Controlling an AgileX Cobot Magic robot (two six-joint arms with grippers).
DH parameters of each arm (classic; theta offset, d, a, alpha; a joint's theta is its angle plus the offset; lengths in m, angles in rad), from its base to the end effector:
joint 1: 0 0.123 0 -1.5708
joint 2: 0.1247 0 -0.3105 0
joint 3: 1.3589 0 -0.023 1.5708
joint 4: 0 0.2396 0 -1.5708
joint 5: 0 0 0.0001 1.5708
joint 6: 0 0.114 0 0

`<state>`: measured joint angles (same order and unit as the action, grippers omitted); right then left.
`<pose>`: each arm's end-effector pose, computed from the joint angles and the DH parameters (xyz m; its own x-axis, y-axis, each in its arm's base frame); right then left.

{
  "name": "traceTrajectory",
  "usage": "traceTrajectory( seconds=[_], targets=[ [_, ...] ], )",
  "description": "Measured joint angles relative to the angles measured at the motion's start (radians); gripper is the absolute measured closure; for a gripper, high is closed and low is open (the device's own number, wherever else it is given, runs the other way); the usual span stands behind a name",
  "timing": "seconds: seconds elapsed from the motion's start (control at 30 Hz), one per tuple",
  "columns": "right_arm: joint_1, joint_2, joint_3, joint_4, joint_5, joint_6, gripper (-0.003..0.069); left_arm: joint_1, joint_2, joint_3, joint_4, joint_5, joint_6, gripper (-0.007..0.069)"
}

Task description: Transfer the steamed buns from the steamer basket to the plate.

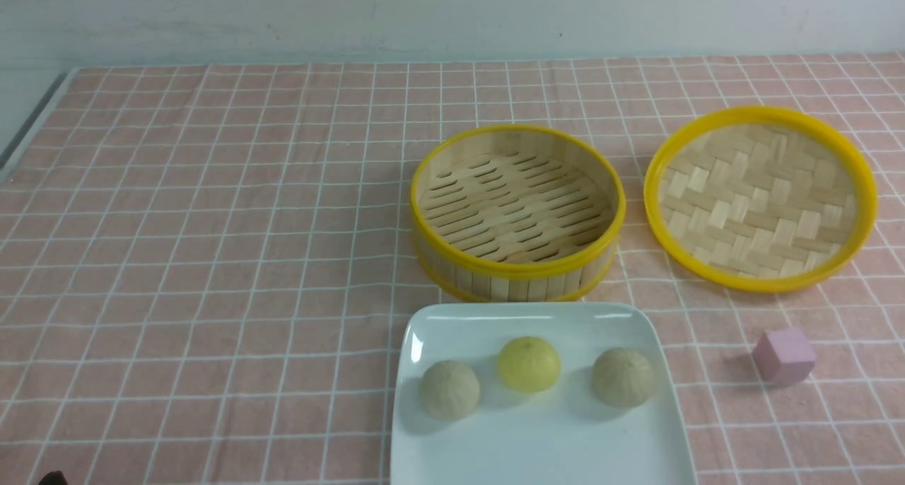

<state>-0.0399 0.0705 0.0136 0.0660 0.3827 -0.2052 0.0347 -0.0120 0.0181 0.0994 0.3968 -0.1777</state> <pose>0.0409 0.0012 0.1647 -0.3682 -0.1288 -0.9208 -0.0362 0.9916 -0.1243 0.0366 0.0057 0.1650 -0.3014 -0.0963 -0.9486 -0.0974 0.9928 -0.0699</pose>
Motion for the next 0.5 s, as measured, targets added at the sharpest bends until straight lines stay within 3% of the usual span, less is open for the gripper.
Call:
traceTrajectory(
  seconds=[0.3,0.5],
  targets=[
    [0.105,-0.040,0.000,0.004,0.003,0.005,0.0164,0.000,0.000,0.000,-0.002,0.000,0.000,0.0186],
    [0.120,-0.080,-0.001,0.039,0.007,0.088,0.0164,0.000,0.000,0.000,-0.002,-0.001,0.000,0.0186]
  ],
)
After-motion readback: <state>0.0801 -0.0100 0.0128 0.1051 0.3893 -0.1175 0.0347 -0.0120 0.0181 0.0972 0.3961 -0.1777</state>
